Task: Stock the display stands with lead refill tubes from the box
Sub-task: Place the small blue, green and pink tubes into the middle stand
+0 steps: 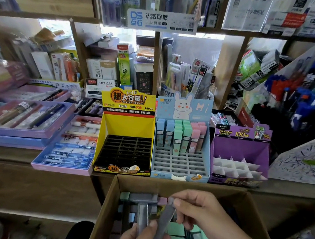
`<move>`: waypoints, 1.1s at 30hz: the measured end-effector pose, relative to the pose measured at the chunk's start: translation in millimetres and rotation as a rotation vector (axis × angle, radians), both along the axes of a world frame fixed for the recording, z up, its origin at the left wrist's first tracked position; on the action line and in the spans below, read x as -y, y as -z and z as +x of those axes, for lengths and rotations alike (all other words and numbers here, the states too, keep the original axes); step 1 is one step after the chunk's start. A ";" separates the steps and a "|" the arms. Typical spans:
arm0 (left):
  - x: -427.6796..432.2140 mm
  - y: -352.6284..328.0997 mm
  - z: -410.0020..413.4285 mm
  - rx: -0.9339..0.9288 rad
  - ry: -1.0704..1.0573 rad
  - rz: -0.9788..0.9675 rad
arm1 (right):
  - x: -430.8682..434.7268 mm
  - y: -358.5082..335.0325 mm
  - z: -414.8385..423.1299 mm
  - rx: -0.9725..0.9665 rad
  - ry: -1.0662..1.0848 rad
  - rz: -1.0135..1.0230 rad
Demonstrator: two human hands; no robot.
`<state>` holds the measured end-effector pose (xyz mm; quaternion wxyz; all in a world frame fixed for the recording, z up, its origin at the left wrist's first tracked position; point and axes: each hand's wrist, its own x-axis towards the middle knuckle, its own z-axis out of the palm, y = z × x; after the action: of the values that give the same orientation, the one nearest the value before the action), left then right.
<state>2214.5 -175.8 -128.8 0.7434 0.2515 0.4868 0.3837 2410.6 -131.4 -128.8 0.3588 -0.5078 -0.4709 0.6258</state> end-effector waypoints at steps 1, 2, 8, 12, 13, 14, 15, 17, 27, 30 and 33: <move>0.9 -0.9 0.3 0.018 -0.026 -0.016 | -0.3 0.1 1.4 -0.018 -0.002 0.000; 1.7 -1.2 0.5 0.028 -0.050 -0.027 | -0.3 0.2 2.6 -0.038 -0.006 -0.002; -3.4 8.3 -3.7 -0.033 -0.070 -0.044 | 0.0 -3.3 5.9 -0.176 -0.042 -0.030; -8.1 13.2 -5.1 -0.080 -0.044 0.029 | -0.6 -6.3 6.9 -0.140 -0.012 -0.061; -8.4 14.3 -4.6 -0.088 -0.042 0.042 | -0.7 -6.2 6.8 -0.111 -0.006 -0.065; -8.5 15.8 -4.1 -0.101 -0.060 0.046 | -0.7 -6.0 6.8 -0.082 -0.004 -0.066; -8.9 17.0 -3.4 -0.109 -0.093 0.042 | -0.6 -5.3 6.8 -0.059 -0.006 -0.063; -8.9 16.4 -1.5 -0.072 -0.168 0.008 | -0.1 -4.0 7.1 -0.034 -0.017 -0.051; 2.6 -6.4 -1.0 -0.085 -0.334 0.042 | 1.6 -6.0 8.4 0.111 -0.157 -0.027; 3.5 -9.8 0.6 -0.073 -0.289 0.060 | 3.7 -4.3 5.2 0.127 -0.216 -0.030; 2.3 -6.9 4.1 -0.093 -0.254 0.057 | 6.0 -1.5 -0.1 0.115 -0.244 -0.010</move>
<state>2218.5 -178.0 -121.9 0.6580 0.2263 0.5374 0.4766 2410.5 -137.4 -127.4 0.2499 -0.4836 -0.5459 0.6369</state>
